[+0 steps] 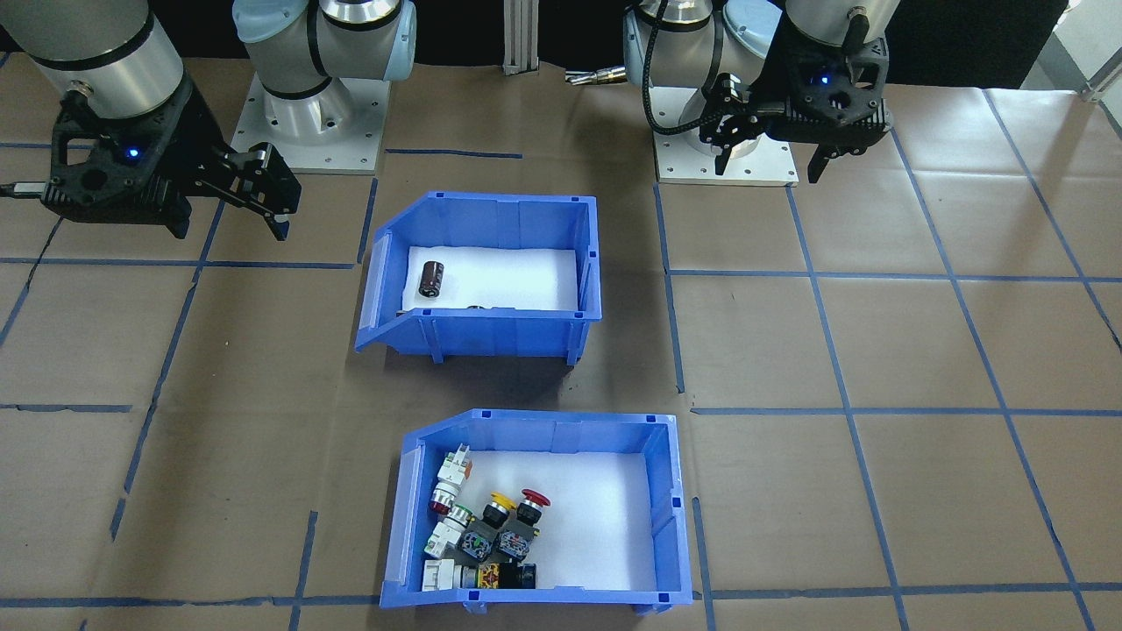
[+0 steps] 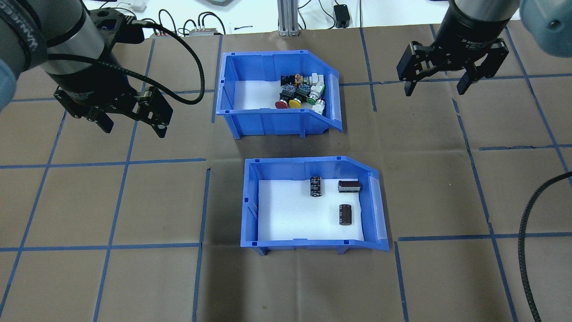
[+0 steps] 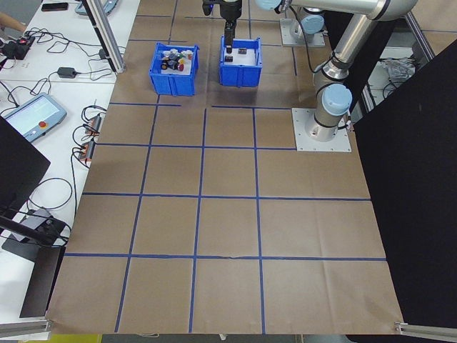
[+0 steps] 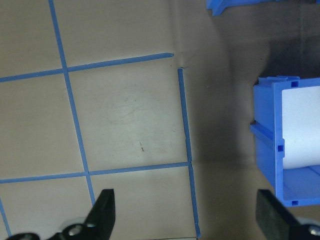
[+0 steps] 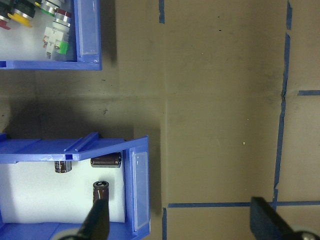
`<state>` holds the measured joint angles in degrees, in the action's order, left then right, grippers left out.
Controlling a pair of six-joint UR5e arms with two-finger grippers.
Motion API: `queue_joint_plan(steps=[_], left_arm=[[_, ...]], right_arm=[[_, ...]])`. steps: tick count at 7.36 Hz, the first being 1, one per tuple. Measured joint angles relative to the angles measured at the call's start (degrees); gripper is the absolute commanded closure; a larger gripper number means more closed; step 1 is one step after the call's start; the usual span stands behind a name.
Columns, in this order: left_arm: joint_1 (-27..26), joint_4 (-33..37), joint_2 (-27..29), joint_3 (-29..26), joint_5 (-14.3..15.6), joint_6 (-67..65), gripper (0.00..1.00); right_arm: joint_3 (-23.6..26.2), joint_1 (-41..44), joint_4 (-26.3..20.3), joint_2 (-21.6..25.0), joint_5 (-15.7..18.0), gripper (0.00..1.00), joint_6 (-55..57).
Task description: Place battery box in front
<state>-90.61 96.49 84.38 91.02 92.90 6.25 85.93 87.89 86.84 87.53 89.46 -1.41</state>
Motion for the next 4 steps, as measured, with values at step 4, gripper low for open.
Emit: queue_joint_plan(steps=[4], left_arm=[[0.0,1.1,-0.3,0.7,0.0,0.0,0.01]], right_arm=[[0.0,0.0,0.0,0.2,0.1,0.0,0.0]])
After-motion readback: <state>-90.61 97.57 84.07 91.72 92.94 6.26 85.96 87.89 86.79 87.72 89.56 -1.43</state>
